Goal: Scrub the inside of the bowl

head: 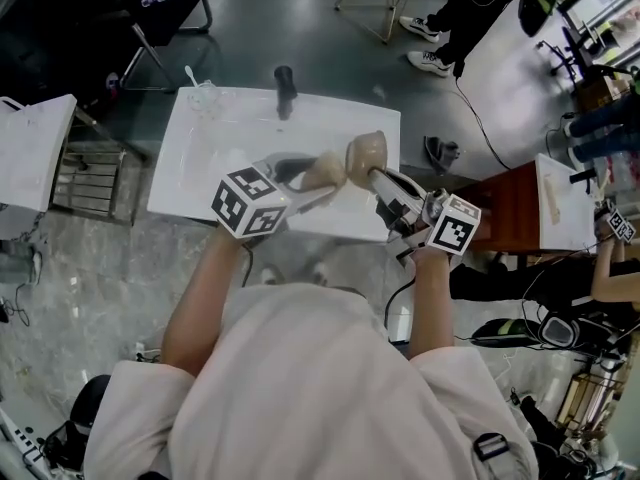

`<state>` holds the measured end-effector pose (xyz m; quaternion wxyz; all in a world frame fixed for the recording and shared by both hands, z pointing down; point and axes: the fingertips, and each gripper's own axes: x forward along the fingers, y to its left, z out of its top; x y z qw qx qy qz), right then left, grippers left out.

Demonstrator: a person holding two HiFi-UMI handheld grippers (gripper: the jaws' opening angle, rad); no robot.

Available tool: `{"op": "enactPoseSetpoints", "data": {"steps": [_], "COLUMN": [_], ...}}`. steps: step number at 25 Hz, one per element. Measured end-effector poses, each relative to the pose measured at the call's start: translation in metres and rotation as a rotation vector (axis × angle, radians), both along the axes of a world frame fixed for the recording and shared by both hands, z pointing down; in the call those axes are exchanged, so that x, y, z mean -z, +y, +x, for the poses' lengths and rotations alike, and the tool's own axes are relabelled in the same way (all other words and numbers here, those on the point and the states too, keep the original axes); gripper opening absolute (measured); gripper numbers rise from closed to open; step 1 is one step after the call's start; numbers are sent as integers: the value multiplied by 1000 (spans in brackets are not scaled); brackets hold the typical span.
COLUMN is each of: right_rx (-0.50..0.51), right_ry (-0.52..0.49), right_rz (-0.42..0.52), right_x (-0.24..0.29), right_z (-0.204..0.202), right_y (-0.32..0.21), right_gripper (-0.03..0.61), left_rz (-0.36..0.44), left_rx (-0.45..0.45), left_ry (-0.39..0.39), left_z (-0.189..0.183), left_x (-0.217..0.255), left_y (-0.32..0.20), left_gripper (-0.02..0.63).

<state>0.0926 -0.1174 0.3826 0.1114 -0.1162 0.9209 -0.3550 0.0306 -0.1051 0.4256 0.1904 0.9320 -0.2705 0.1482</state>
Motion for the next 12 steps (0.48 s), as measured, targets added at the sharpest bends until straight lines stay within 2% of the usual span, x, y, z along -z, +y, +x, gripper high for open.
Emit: {"op": "enactPoseSetpoints", "data": {"steps": [7, 12], "right_rx": [-29, -2], "right_ry": [61, 40], "right_rz": [2, -10], "right_x": [-4, -5], "right_z": [-2, -3], "right_y": [-11, -3], "right_gripper": [18, 18], "left_rz": [28, 47], "left_rx": [4, 34], "left_ry": [22, 39], "left_z": [-5, -7], "left_x": [18, 26], "left_y": [-6, -15], "left_gripper": [230, 230]}}
